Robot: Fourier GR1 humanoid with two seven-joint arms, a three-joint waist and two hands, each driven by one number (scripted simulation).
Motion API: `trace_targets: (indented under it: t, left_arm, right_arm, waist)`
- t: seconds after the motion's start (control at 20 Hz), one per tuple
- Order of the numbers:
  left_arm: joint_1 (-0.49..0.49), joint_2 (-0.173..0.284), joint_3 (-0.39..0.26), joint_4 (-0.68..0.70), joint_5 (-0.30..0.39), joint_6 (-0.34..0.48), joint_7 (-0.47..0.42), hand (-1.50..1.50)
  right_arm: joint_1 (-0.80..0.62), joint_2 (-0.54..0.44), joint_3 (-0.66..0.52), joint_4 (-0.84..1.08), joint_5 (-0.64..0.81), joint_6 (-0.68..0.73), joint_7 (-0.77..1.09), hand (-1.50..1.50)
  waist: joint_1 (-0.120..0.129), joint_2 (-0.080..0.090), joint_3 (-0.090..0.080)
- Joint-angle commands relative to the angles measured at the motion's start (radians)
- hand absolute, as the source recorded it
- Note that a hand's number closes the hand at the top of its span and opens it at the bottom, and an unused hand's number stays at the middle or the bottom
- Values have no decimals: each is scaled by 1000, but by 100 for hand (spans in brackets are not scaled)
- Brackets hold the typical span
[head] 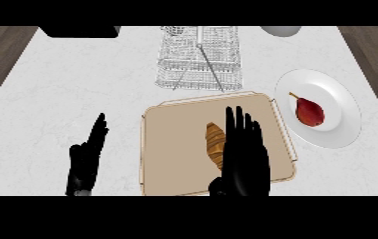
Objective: Pick the croissant from the tray and place it in the tiered basket
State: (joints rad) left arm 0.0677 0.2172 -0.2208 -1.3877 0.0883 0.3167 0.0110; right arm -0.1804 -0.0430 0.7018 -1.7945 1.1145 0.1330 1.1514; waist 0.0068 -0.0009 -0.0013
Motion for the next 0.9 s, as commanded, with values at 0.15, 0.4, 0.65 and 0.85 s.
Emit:
trace_targets:
  t: [0.15, 0.4, 0.65, 0.85]
  left_arm:
    - [-30, -10, 11, 2, -19, 10, 32, 0]
    - [37, -6, 9, -12, -9, -22, -11, 0]
    - [-22, -16, 25, 25, -8, -24, -9, 0]
    - [-14, -31, 28, 32, -28, 0, -22, 0]
  right_arm:
    - [-92, 42, 40, 107, -82, 14, 223, -150]
    - [-141, 42, -11, 170, -128, 73, 218, -150]
    - [-135, 42, -13, 212, -171, 137, 266, -150]
    - [-117, 42, -51, 215, -188, 145, 229, -150]
  waist:
    - [3, 1, 1]
    - [7, 1, 1]
    - [0, 2, 0]
    - [-6, 0, 0]
